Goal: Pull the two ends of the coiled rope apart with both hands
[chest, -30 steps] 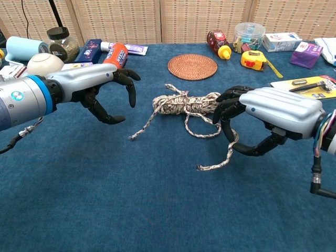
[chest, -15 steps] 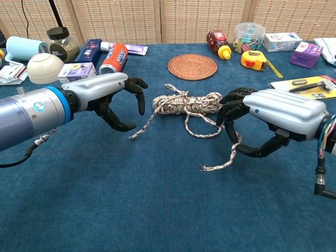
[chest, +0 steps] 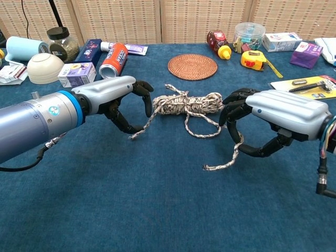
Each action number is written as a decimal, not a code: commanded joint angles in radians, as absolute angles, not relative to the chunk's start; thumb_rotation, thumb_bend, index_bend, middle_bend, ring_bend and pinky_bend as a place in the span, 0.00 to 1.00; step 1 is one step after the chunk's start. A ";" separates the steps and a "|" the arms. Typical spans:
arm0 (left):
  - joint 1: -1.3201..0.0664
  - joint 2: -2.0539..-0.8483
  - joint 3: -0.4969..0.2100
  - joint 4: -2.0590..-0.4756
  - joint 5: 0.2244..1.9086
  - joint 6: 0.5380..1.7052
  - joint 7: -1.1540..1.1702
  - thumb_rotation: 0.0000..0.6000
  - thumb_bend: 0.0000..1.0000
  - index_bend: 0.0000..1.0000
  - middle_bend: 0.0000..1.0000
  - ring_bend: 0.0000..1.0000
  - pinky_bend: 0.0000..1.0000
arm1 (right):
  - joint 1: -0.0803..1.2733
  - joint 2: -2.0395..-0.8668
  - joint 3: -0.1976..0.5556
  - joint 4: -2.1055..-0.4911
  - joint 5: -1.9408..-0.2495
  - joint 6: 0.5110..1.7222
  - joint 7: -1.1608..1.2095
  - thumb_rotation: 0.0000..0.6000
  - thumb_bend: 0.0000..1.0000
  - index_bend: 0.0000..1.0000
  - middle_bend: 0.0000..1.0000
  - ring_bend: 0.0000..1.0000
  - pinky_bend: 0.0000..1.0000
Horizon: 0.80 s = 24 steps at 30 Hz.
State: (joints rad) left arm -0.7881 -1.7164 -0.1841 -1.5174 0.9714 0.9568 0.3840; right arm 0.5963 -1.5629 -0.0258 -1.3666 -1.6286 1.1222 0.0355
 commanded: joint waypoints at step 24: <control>-0.799 -1.765 -0.187 -1.469 0.927 0.952 0.388 1.00 0.38 0.50 0.13 0.10 0.00 | 0.594 -1.573 -0.024 -1.350 -1.625 1.108 0.047 1.00 0.44 0.62 0.31 0.13 0.00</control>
